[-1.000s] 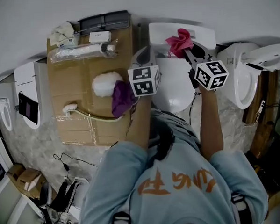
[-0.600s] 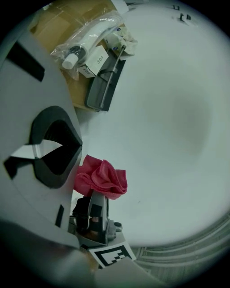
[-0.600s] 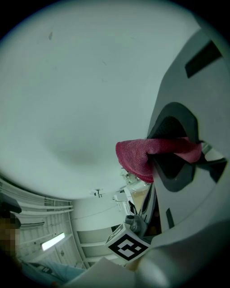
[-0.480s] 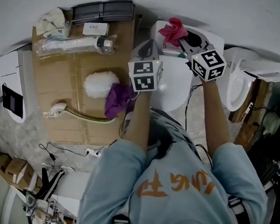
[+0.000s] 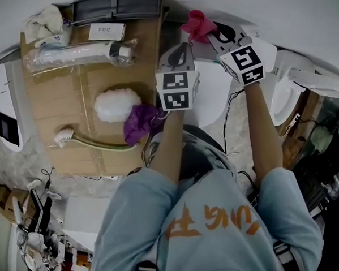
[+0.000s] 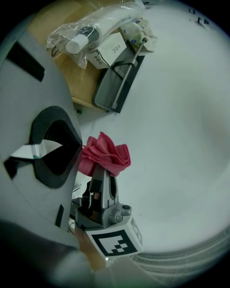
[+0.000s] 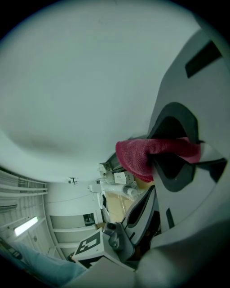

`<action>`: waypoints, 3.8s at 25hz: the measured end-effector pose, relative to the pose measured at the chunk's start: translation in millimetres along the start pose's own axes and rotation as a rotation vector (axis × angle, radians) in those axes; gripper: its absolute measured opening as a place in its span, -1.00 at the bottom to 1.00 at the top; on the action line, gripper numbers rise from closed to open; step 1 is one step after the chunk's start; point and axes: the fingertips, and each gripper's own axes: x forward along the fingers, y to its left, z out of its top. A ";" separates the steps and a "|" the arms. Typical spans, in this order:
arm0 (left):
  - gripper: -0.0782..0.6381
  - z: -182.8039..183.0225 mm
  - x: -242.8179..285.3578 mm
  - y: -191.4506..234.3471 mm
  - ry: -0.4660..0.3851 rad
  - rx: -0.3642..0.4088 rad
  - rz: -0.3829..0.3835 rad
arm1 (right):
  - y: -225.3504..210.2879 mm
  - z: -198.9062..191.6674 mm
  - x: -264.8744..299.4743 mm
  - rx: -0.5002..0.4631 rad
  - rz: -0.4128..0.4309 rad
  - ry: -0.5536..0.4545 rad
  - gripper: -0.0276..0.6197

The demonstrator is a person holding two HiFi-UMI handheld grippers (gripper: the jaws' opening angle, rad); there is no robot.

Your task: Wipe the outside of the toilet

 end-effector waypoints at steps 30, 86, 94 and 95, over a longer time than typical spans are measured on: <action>-0.71 -2.4 31.2 -39.9 0.052 0.087 -0.004 | -37.6 -56.9 -8.2 -0.306 0.018 0.150 -0.71; -0.71 -40.2 75.3 -139.5 0.164 0.254 -0.131 | -153.9 -190.6 -150.2 -0.011 -0.358 0.145 -0.71; -0.71 -37.1 68.0 -138.0 0.151 0.257 -0.125 | -158.6 -213.7 -176.1 0.015 -0.422 0.201 -0.71; -0.71 -36.6 65.7 -134.8 0.150 0.257 -0.117 | -158.8 -218.0 -180.8 0.033 -0.432 0.215 -0.71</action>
